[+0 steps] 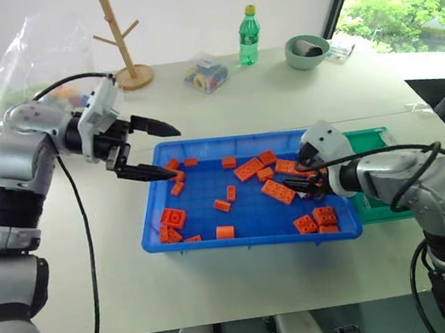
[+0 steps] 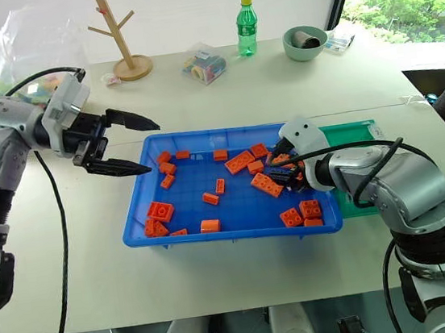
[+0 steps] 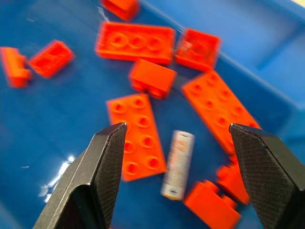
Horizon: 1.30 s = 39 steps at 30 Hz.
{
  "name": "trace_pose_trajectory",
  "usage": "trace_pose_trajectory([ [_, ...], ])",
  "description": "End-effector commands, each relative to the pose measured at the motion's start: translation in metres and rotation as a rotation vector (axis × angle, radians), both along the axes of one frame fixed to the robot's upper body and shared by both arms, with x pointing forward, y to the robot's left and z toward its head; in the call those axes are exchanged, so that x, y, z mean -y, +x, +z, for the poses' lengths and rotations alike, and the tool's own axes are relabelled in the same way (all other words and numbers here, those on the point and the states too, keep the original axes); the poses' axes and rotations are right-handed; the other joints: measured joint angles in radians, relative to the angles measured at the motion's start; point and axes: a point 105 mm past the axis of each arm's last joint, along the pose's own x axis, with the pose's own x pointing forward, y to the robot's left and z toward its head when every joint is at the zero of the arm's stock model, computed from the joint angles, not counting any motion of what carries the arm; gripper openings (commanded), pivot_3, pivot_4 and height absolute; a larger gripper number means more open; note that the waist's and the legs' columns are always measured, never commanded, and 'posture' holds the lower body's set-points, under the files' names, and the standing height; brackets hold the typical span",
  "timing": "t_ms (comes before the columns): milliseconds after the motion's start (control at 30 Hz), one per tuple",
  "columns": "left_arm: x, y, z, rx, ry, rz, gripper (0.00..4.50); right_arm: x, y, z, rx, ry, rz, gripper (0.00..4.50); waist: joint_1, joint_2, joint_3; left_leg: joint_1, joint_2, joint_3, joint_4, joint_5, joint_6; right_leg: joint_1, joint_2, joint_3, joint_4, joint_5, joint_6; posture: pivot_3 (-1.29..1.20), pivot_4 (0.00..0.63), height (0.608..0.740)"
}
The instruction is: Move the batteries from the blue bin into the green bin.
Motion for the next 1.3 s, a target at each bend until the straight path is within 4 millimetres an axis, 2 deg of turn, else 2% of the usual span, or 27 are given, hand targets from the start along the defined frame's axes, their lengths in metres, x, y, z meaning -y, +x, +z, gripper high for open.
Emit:
trace_pose_trajectory([
  [33,-0.002,-0.004,0.010,0.032,-0.019,-0.008,4.50,0.002,0.002,-0.001,0.026,-0.009,-0.003,3.52,0.000,0.000,0.000,0.000,0.000,0.000,0.000,0.000,0.000,0.000,0.000,0.000,0.000,0.000,0.000,0.00,0.150,0.736],
  [267,-0.001,-0.005,0.011,0.031,-0.022,-0.009,4.50,0.003,0.005,-0.021,0.005,-0.028,-0.005,3.52,0.000,0.000,0.000,0.000,0.000,0.000,0.000,0.000,0.000,0.000,0.001,0.000,0.000,0.000,0.000,0.00,0.150,0.736],
  [433,-0.001,-0.005,0.012,0.033,-0.023,-0.008,4.50,0.008,0.005,-0.028,-0.003,-0.034,-0.013,3.52,0.002,0.000,0.000,0.000,0.000,0.000,0.001,0.000,0.000,0.001,0.000,0.000,0.000,0.000,0.000,0.00,0.150,0.736],
  [600,-0.001,-0.005,0.012,0.035,-0.022,-0.007,4.50,0.012,0.007,-0.019,0.008,0.003,-0.026,3.52,0.003,-0.001,0.000,0.001,0.000,0.000,0.001,0.000,0.000,0.002,0.001,0.000,0.000,0.000,0.000,0.00,0.150,0.736],
  [800,-0.002,-0.005,0.012,0.035,-0.025,-0.007,4.50,-0.006,0.000,0.011,0.079,0.040,0.054,3.52,0.002,-0.001,0.000,0.001,0.000,0.000,0.001,0.000,0.000,0.002,0.000,0.000,0.000,0.000,0.000,0.00,0.150,0.736],
  [933,-0.001,-0.004,0.009,0.034,-0.024,-0.007,4.50,-0.020,-0.005,0.016,0.091,0.004,0.128,3.52,-0.003,0.000,0.000,0.001,0.001,0.000,0.001,0.000,0.000,0.001,0.001,0.000,0.000,0.000,0.000,0.00,0.150,0.736],
  [1033,-0.001,-0.004,0.010,0.035,-0.028,-0.008,4.50,-0.012,-0.003,0.010,0.087,-0.049,0.094,3.52,-0.001,0.000,0.000,0.001,0.001,-0.001,0.001,0.000,0.000,0.001,0.001,0.000,0.000,0.000,0.000,0.00,0.150,0.736],
  [1167,0.000,-0.005,0.009,0.034,-0.029,-0.010,4.50,0.009,0.005,0.000,0.108,-0.143,0.023,3.52,0.002,-0.001,0.000,0.001,0.000,0.000,0.001,0.000,0.000,0.002,0.000,0.000,0.000,0.000,0.000,0.00,0.150,0.736],
  [1300,0.000,-0.006,0.008,0.032,-0.030,-0.012,4.50,0.014,0.009,-0.008,0.102,-0.149,0.005,3.52,0.001,-0.001,0.000,0.001,0.000,0.000,0.001,0.000,0.000,0.001,0.001,0.000,0.000,0.000,0.000,0.00,0.150,0.736],
])
